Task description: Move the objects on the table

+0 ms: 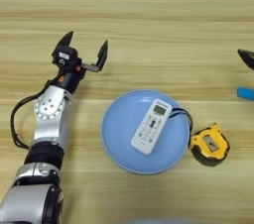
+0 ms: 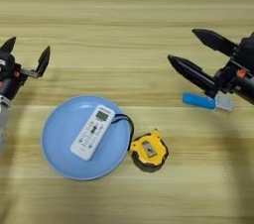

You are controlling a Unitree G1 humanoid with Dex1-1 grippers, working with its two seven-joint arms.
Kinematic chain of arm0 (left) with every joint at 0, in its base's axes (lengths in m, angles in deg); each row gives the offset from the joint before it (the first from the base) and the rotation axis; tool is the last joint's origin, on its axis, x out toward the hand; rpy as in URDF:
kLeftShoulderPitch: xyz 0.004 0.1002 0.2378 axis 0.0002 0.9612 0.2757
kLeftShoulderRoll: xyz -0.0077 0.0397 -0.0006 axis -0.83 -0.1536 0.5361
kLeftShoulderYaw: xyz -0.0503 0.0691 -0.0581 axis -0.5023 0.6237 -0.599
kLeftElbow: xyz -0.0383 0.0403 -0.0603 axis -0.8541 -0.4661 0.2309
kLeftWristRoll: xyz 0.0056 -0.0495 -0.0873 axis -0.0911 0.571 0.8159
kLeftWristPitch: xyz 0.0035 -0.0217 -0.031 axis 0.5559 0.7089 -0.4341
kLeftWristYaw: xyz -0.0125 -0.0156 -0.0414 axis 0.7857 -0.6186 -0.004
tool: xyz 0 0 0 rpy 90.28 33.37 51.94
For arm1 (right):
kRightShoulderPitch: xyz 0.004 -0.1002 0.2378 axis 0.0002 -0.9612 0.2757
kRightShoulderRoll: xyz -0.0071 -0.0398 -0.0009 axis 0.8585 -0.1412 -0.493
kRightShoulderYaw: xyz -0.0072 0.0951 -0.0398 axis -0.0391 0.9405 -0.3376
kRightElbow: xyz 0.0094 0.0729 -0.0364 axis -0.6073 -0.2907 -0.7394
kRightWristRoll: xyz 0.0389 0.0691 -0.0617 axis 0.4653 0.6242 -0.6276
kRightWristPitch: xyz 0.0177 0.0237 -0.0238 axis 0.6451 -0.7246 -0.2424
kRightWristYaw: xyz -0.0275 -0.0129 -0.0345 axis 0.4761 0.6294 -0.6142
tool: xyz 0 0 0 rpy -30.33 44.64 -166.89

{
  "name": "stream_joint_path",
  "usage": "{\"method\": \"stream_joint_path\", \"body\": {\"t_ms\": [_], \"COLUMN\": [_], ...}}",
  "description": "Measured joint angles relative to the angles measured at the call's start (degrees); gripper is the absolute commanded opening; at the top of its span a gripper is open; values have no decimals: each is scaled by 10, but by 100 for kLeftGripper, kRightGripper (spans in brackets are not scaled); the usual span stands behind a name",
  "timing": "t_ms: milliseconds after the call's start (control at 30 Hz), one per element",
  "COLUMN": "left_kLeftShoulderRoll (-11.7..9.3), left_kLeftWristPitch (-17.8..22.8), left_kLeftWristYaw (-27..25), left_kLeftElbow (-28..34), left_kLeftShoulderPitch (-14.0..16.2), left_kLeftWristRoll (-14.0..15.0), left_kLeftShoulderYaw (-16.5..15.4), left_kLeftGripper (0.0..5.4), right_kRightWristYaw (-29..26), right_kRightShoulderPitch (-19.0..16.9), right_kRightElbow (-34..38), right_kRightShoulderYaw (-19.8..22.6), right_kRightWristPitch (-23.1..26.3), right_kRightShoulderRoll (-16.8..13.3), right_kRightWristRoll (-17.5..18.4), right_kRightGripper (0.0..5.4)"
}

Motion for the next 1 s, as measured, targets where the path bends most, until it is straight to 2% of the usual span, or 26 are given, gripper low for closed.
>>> {"method": "stream_joint_path", "body": {"t_ms": [67,100,133,233,267,333,367,467,600,800,1000], "left_kLeftShoulderRoll": [0,0,0,1,1,1,1,2,2,1,1], "left_kLeftWristPitch": [0,0,0,0,0,0,0,0,-1,-1,-1], "left_kLeftWristYaw": [0,1,1,1,1,2,1,1,1,0,-1], "left_kLeftElbow": [0,0,0,0,-1,-2,-3,-8,-9,-9,-9], "left_kLeftShoulderPitch": [0,0,0,0,0,0,0,0,0,0,0], "left_kLeftWristRoll": [0,0,0,0,0,0,0,0,0,0,0], "left_kLeftShoulderYaw": [0,1,0,1,1,1,1,0,0,0,-1], "left_kLeftGripper": [540,540,540,540,540,540,540,540,540,540,540], "right_kRightWristYaw": [13,35,38,73,74,73,69,64,58,34,25], "right_kRightShoulderPitch": [6,18,19,36,37,35,34,40,59,74,96], "right_kRightElbow": [-8,-20,-22,-80,-109,-138,-164,-225,-302,-402,-470], "right_kRightShoulderYaw": [1,1,0,-22,-36,-43,-48,-57,-72,-116,-125], "right_kRightWristPitch": [-2,-12,-13,-32,-48,-61,-81,-118,-150,-163,-168], "right_kRightShoulderRoll": [5,13,14,12,10,10,5,-2,-3,-3,2], "right_kRightWristRoll": [-6,-27,-32,-110,-148,-177,-202,-246,-284,-336,-346], "right_kRightGripper": [536,536,536,536,536,536,536,536,536,536,536]}}
